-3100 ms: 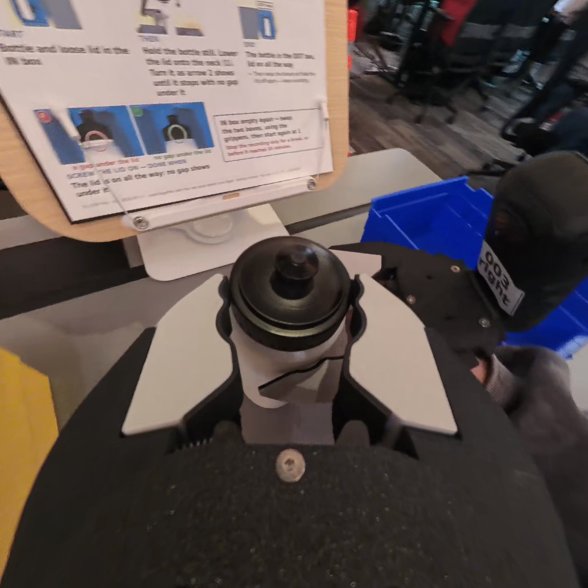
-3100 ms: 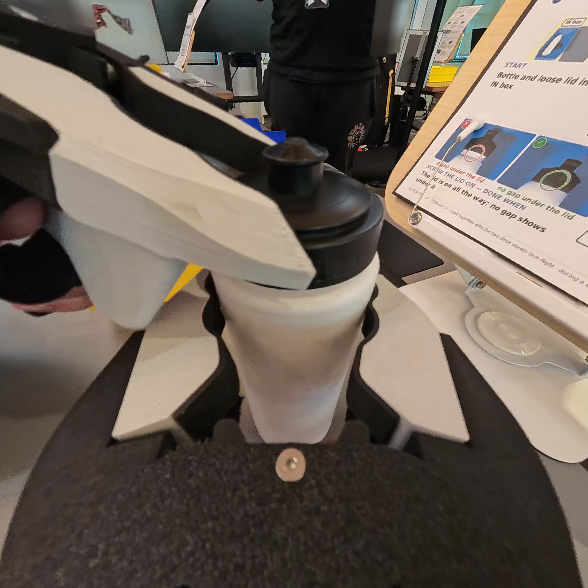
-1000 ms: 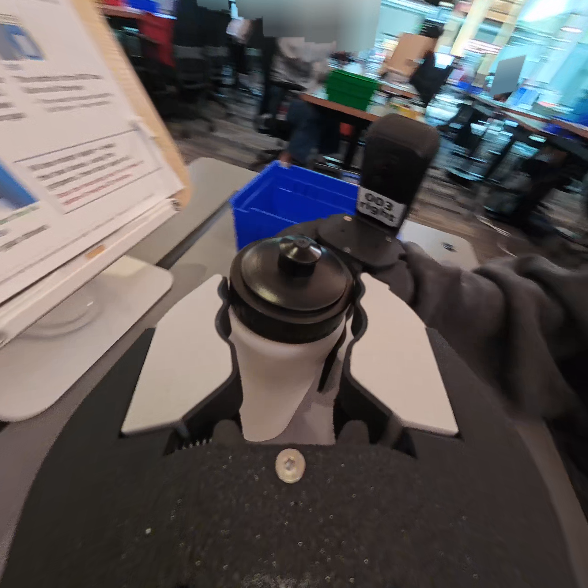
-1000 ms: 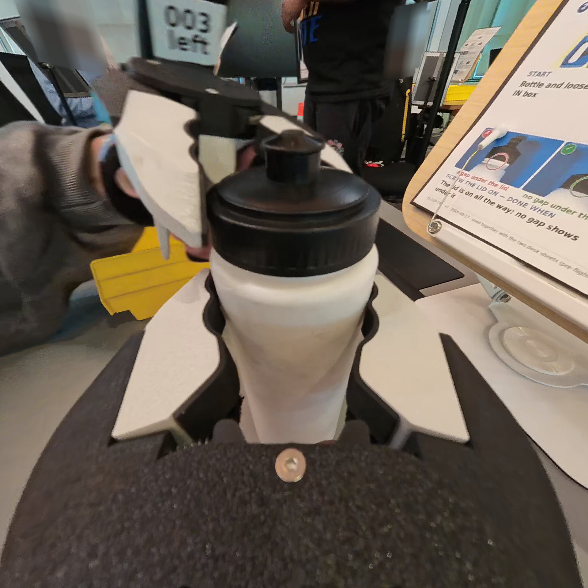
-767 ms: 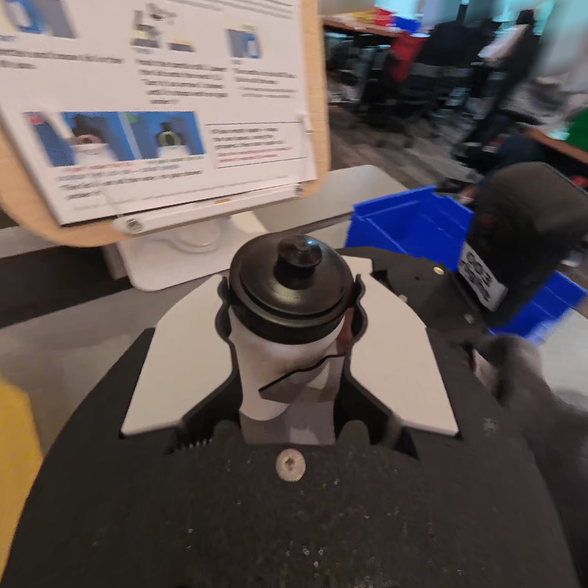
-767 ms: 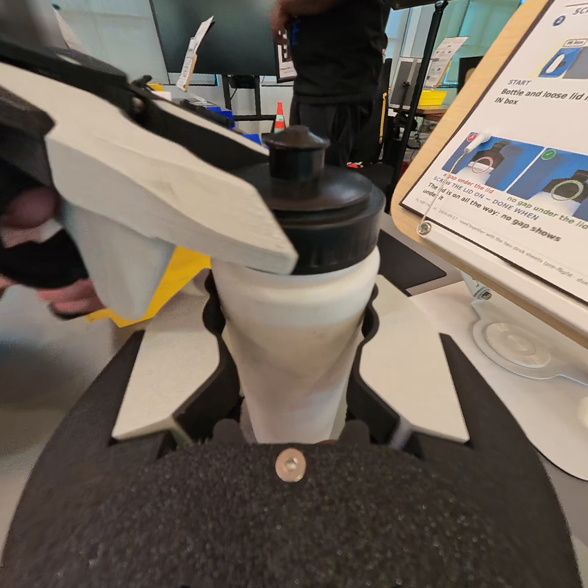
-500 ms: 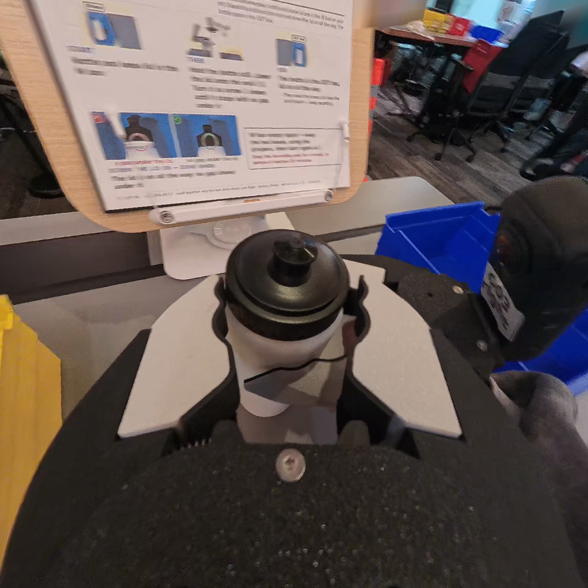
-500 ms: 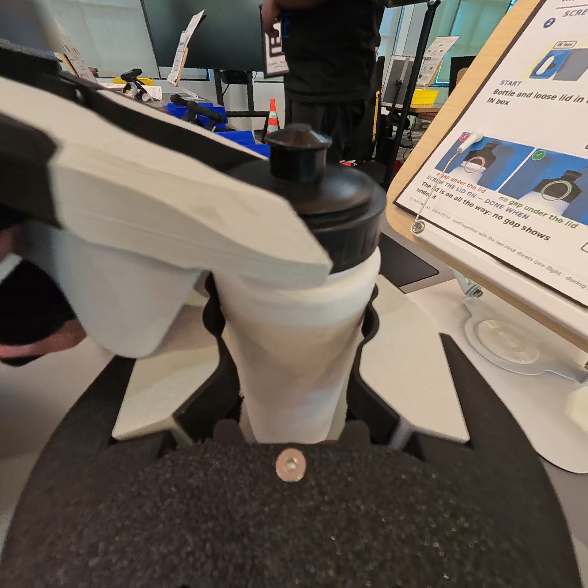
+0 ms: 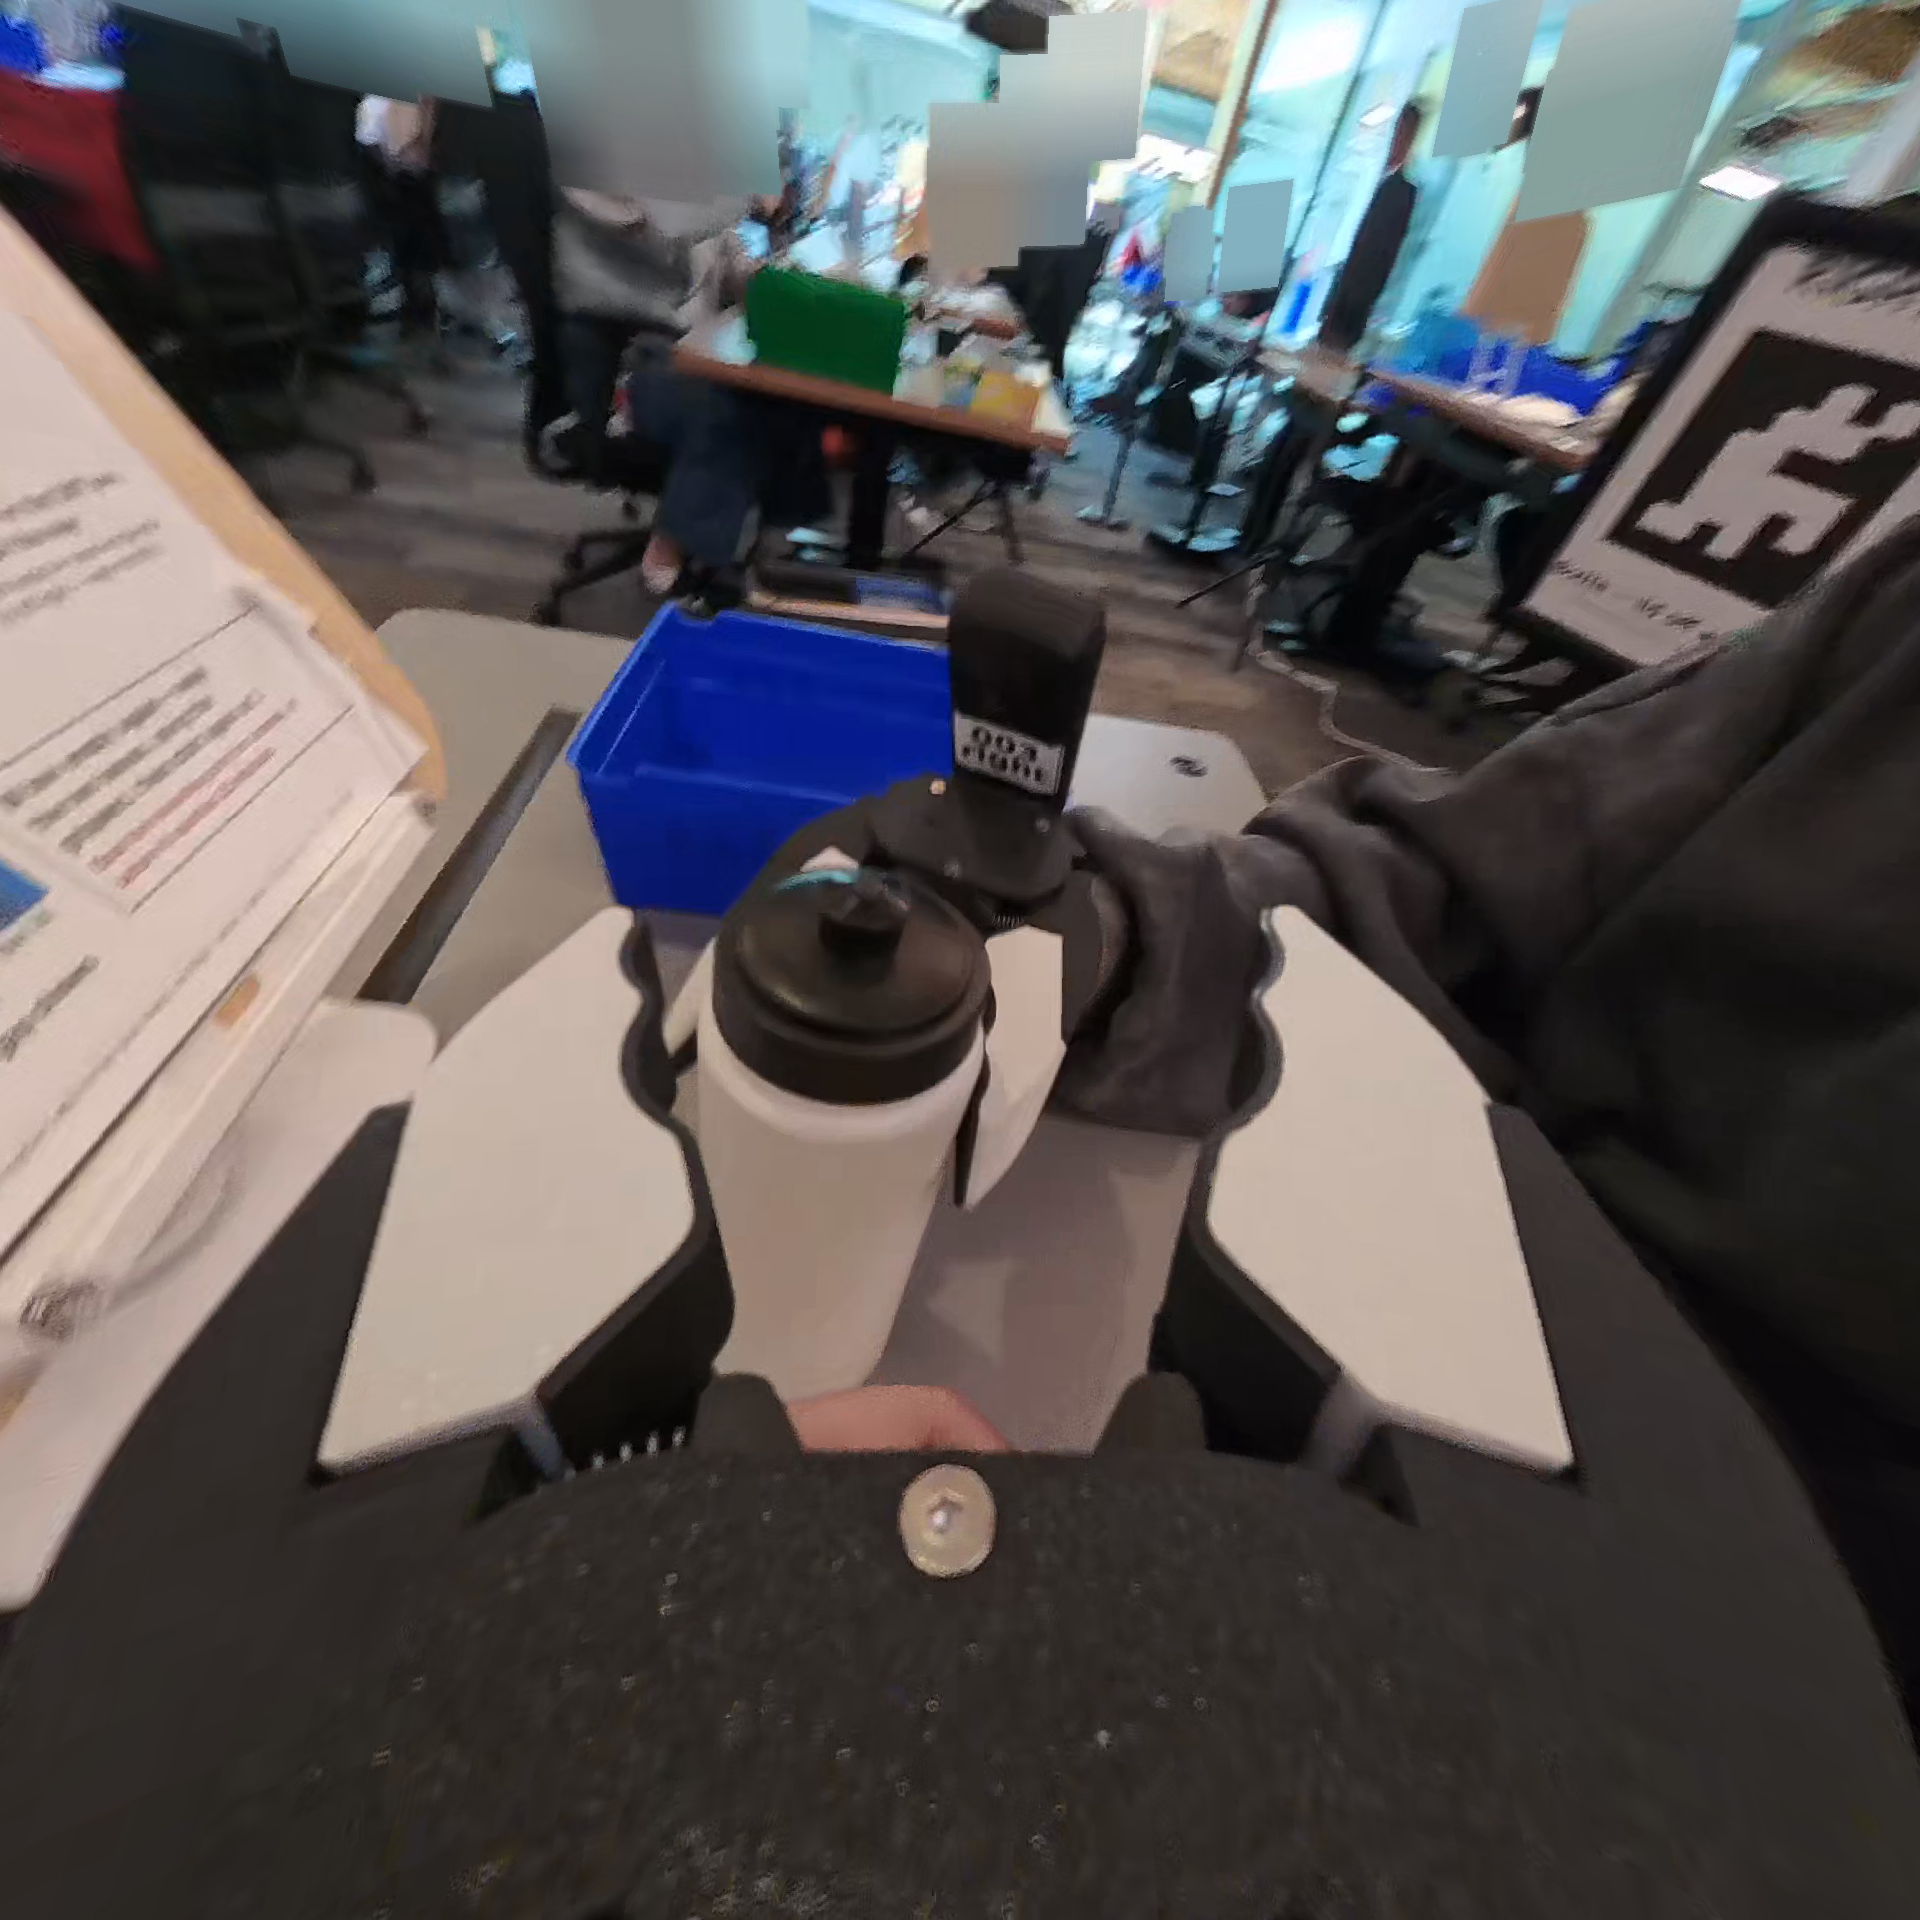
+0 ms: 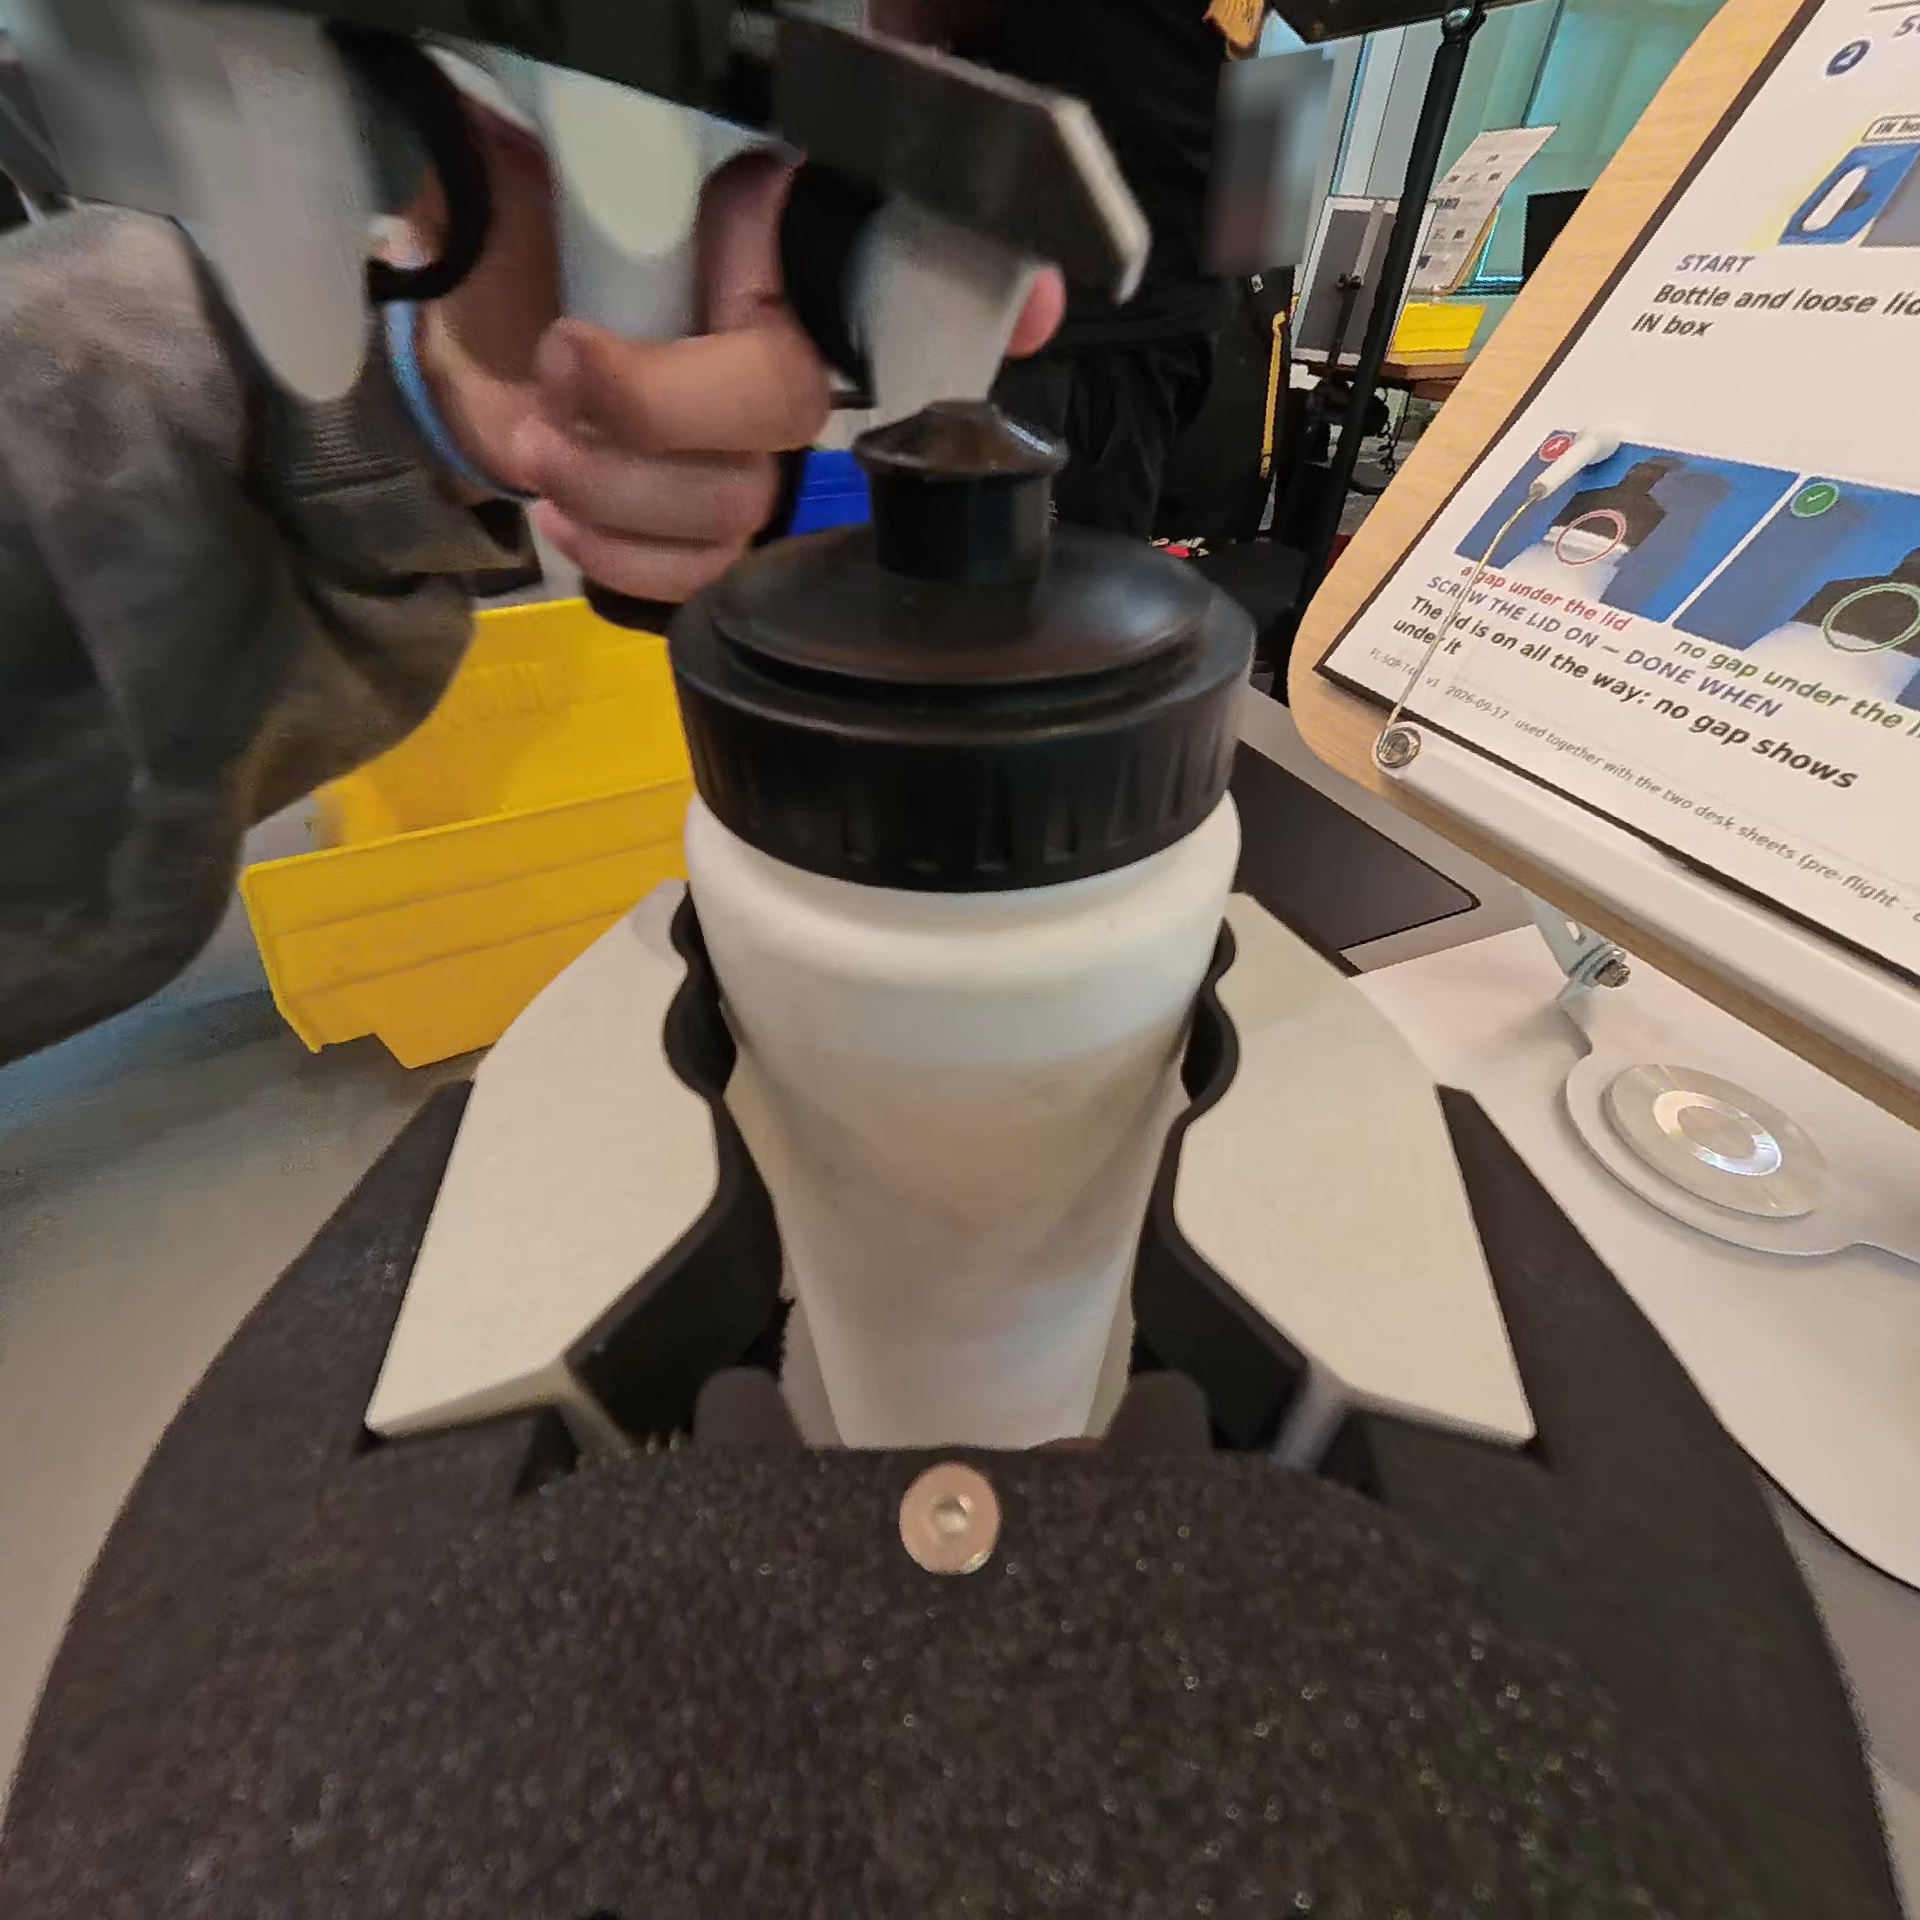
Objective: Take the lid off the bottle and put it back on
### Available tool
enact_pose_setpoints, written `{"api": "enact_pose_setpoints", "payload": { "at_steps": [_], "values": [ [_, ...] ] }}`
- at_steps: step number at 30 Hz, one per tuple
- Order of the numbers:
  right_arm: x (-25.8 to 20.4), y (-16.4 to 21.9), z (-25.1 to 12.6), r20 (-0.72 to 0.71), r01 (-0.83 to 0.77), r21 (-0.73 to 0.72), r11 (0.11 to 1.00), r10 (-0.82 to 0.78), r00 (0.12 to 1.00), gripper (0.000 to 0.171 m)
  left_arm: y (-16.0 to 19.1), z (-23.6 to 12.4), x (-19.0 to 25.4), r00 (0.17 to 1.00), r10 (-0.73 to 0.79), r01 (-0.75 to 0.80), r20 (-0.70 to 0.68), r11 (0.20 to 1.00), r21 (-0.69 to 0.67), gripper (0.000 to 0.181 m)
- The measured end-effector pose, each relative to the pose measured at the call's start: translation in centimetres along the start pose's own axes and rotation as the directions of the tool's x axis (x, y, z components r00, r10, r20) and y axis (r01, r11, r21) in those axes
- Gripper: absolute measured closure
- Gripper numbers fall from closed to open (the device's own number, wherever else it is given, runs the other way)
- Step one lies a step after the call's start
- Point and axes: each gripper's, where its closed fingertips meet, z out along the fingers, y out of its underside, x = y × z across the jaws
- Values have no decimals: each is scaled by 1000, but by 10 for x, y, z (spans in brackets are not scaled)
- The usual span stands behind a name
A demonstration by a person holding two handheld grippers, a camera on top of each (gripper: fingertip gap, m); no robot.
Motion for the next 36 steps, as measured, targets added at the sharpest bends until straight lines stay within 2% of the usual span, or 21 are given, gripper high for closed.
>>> {"api": "enact_pose_setpoints", "payload": {
  "at_steps": [2,5,8,11,13,16,21,27,31,36],
  "values": [
    [0,0,0,0,-5,3,1000,5,1000,84,6,6,-3,994,-3,0,-110,1000,-21,75],
    [0,0,0,0,-12,4,1000,12,1000,84,30,19,-17,982,25,-38,-188,997,-68,75],
    [1,0,0,2,-20,3,1000,20,1000,84,32,28,-23,963,-19,11,-268,1000,-30,78],
    [1,0,1,2,-26,4,1000,26,1000,84,33,35,-27,952,1,1,-307,1000,8,91],
    [1,1,1,4,-27,1,1000,27,1000,84,35,37,-23,939,33,-22,-342,999,36,112],
    [1,1,1,4,-28,-1,1000,28,1000,84,33,38,-25,949,67,-48,-308,996,69,116],
    [2,0,2,-8,-29,7,1000,29,1000,84,33,38,-28,989,50,-40,-140,996,74,116],
    [3,1,2,-24,-24,2,1000,24,999,84,33,37,-31,981,-32,17,189,996,83,116],
    [2,1,2,-32,-21,3,1000,21,999,84,33,36,-33,877,-134,71,461,986,151,117],
    [2,1,2,-40,-17,-6,1000,17,999,84,32,33,-36,650,-198,63,734,976,207,116]
  ]
}}
